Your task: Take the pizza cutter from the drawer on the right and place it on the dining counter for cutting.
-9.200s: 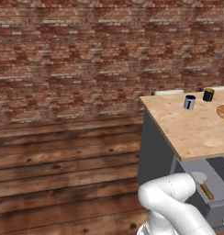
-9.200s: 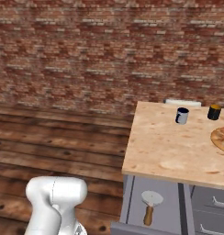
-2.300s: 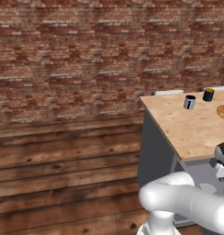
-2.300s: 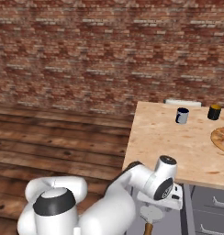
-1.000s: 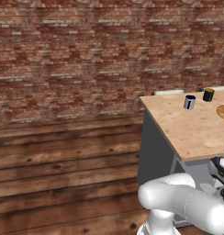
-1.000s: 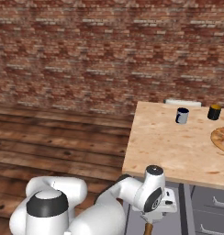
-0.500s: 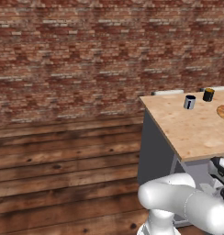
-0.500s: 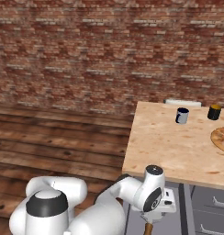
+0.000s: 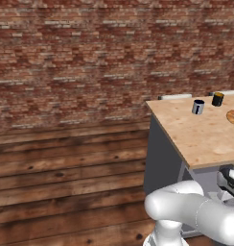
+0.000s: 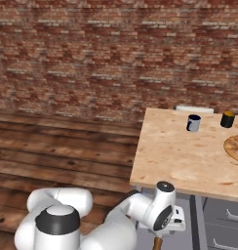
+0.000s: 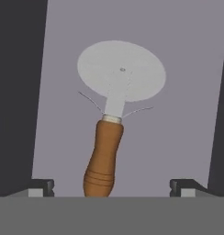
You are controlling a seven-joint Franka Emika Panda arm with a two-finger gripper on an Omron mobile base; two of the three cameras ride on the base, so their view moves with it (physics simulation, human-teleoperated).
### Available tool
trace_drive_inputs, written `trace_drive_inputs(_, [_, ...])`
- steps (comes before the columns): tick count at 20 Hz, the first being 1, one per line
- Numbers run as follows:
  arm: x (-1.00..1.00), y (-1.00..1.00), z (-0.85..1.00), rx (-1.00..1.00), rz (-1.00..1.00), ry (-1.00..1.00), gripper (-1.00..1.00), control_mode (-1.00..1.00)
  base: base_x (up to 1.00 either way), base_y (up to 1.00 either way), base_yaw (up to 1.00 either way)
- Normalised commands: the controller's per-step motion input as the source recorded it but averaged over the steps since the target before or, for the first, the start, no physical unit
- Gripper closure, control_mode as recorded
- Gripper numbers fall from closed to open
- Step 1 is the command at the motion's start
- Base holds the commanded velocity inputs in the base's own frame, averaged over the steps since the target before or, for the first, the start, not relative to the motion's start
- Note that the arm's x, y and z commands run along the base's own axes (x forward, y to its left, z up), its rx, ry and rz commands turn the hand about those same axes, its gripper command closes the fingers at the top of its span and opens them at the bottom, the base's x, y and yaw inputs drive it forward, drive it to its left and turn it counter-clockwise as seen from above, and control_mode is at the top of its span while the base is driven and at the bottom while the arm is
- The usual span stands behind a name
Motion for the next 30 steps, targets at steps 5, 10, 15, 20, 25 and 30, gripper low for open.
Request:
trace_drive_inputs(5, [0.03, 0.00, -0.18, 0.06, 0.00, 0.00, -1.00, -1.00, 0.00, 0.00, 0.00])
trace_drive_inputs(10, [0.01, 0.00, -0.23, 0.03, 0.00, 0.00, -1.00, -1.00, 0.00, 0.00, 0.00])
trace_drive_inputs(15, [0.00, 0.00, -0.23, 0.00, 0.00, 0.00, -1.00, -1.00, 0.00, 0.00, 0.00])
trace_drive_inputs(20, [0.00, 0.00, -0.22, 0.00, 0.00, 0.00, -1.00, -1.00, 0.00, 0.00, 0.00])
trace_drive_inputs(25, [0.00, 0.00, -0.21, 0.00, 0.00, 0.00, -1.00, -1.00, 0.00, 0.00, 0.00])
trace_drive_inputs(30, [0.00, 0.00, -0.20, 0.00, 0.00, 0.00, -1.00, -1.00, 0.00, 0.00, 0.00])
